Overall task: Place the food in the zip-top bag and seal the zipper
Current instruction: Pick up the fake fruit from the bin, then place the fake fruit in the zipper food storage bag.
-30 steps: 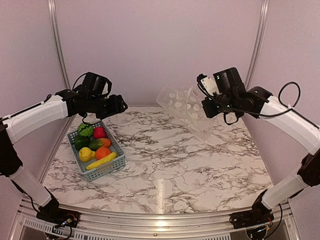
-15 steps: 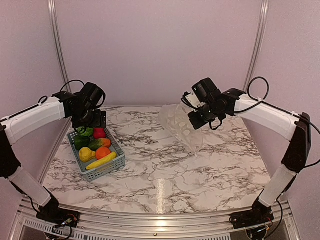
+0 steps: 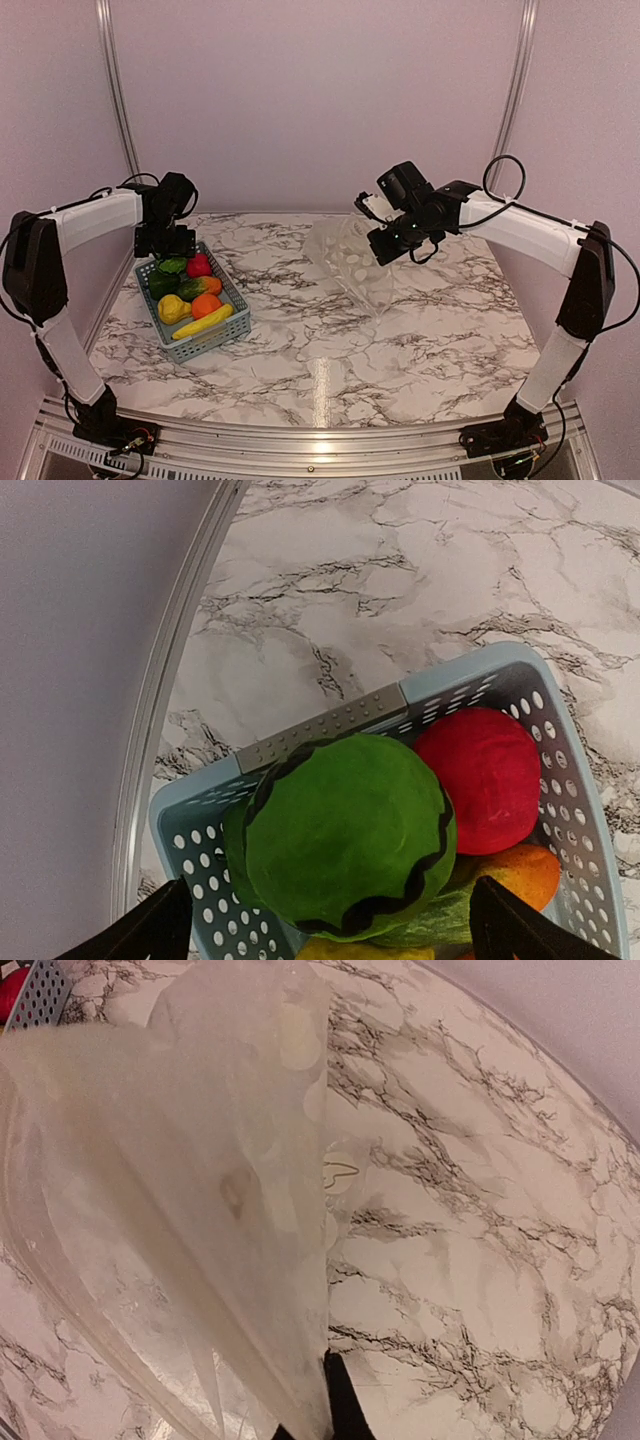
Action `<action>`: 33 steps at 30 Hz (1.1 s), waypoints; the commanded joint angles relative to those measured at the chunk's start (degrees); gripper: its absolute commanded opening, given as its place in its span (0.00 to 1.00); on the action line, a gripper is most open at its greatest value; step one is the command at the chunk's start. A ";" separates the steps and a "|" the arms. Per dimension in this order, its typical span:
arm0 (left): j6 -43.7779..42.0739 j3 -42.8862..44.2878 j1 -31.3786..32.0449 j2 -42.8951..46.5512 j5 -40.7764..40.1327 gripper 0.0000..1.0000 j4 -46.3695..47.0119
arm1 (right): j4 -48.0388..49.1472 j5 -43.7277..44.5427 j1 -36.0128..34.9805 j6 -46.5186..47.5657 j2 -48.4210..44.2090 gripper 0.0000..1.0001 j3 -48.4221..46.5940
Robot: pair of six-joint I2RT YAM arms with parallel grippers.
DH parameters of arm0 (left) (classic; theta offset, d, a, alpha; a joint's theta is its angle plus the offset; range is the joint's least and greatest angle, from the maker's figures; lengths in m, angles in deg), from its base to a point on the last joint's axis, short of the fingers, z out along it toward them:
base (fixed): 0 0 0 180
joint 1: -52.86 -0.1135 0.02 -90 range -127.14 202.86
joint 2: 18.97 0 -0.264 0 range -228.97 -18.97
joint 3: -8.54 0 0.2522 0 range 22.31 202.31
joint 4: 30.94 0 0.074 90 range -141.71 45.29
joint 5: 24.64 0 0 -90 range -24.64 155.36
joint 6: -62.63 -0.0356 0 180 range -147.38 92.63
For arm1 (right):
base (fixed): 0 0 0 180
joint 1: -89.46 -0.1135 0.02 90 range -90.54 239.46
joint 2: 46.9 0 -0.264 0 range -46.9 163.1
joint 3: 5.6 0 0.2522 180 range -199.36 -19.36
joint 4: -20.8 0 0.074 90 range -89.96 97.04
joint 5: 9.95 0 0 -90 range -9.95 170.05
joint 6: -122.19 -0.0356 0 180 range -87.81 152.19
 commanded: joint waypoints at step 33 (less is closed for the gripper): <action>17.33 -6.67 16.52 12.33 47.20 0.52 47.14 | -4.82 -4.82 -0.84 -6.74 7.06 0.00 -14.05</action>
